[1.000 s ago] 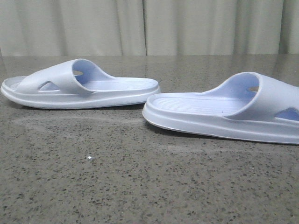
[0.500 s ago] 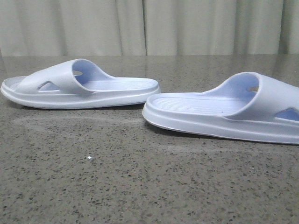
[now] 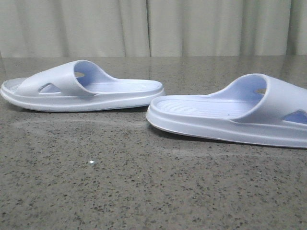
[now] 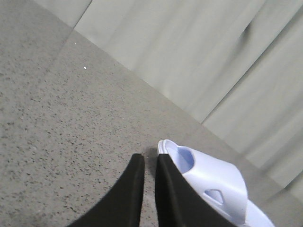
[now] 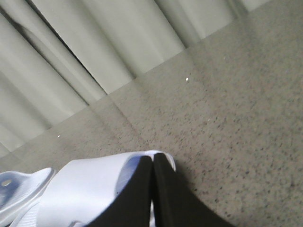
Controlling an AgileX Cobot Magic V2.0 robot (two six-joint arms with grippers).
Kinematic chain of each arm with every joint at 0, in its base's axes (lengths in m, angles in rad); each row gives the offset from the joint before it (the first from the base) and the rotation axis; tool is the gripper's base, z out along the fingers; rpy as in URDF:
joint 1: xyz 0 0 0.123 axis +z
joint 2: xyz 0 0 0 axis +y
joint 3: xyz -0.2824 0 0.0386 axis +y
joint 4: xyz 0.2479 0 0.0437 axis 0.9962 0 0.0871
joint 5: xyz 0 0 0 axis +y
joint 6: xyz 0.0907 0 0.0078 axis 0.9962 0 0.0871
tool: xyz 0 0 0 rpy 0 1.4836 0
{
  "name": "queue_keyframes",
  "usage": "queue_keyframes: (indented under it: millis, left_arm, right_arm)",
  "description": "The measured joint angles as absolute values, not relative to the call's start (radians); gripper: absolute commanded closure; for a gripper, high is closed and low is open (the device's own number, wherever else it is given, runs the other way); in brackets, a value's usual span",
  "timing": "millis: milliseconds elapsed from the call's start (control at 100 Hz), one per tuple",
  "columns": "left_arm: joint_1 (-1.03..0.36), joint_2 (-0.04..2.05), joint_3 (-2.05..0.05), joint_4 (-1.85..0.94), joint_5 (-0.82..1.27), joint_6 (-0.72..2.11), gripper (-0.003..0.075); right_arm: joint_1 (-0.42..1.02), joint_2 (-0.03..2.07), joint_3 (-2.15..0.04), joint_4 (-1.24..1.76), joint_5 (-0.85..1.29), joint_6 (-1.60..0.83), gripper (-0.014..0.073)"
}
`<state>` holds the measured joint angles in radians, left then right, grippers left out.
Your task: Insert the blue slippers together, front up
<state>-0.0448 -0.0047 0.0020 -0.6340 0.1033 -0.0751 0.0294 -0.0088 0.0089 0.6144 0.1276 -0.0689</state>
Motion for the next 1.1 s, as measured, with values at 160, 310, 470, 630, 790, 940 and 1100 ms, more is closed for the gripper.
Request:
queue_keyframes:
  millis: [160,310,470,630,790,940,1100]
  left_arm:
    - [-0.045,0.000,-0.060,-0.606,0.194,-0.075,0.0705]
    - [-0.045,0.124,-0.215,-0.452,0.321,-0.075,0.0705]
    - [-0.045,0.315,-0.354,-0.376,0.450,-0.044,0.0692]
    - [-0.045,0.422,-0.410,-0.421,0.496,0.050,0.0532]
    - [-0.045,0.460,-0.417,-0.498,0.496,0.102,0.0336]
    - [-0.045,0.475,-0.419,-0.526,0.499,0.109,0.0334]
    - [-0.045,0.481,-0.419,-0.542,0.499,0.109,0.0334]
  right_arm:
    - [0.029,0.014,-0.063,0.631,0.243,-0.069,0.0672]
    - [0.029,0.188,-0.206,0.561,0.366,-0.069,0.0672]
    - [0.029,0.395,-0.343,0.516,0.470,-0.074,0.0639]
    - [0.029,0.500,-0.417,0.505,0.572,-0.101,0.0386]
    - [0.029,0.523,-0.425,0.498,0.627,-0.105,0.0253]
    - [0.018,0.547,-0.455,0.463,0.611,-0.109,0.0254]
    - [-0.020,0.687,-0.529,0.432,0.616,-0.109,0.0255]
